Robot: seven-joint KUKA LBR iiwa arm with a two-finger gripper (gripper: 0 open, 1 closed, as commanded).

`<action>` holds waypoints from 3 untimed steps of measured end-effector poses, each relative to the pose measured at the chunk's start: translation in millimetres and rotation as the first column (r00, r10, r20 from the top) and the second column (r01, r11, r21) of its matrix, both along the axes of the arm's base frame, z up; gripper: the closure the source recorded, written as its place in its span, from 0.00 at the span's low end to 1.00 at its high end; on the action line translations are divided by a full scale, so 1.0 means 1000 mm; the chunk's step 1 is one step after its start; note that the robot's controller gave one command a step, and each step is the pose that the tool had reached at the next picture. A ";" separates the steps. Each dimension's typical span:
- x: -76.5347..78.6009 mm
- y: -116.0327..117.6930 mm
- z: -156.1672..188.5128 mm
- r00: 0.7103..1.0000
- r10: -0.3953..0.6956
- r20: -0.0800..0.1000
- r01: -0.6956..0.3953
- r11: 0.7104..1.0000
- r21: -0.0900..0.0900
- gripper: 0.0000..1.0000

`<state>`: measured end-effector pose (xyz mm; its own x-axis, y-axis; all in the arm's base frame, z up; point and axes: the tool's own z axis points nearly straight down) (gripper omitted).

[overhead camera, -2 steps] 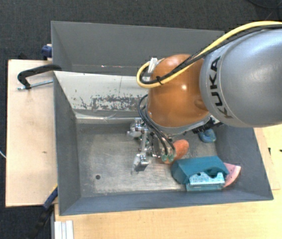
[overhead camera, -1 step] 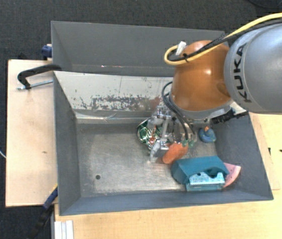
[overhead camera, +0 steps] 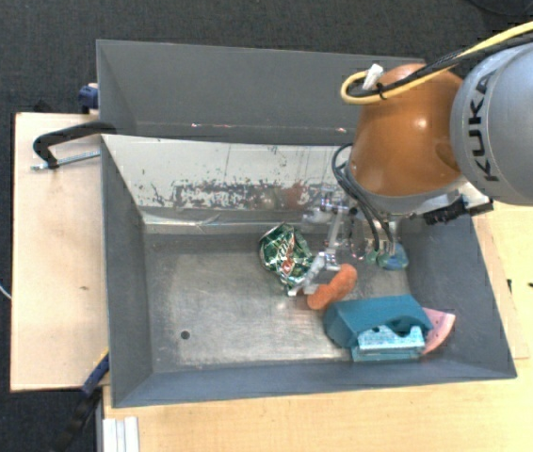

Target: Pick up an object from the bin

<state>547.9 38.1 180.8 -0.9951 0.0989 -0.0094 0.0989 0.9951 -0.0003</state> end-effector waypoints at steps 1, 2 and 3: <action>-0.012 -0.027 -0.095 0.958 0.287 0.021 -0.287 0.958 0.000 1.00; -0.012 -0.027 -0.095 0.958 0.287 0.021 -0.287 0.958 0.000 1.00; -0.016 -0.026 -0.065 0.959 0.284 0.003 -0.284 0.959 0.003 1.00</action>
Offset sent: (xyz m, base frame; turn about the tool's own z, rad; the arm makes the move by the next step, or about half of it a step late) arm 0.0000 0.0000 0.0000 0.0000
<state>531.6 11.6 115.8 -0.9822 -0.1875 -0.0119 -0.1876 0.9822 0.0028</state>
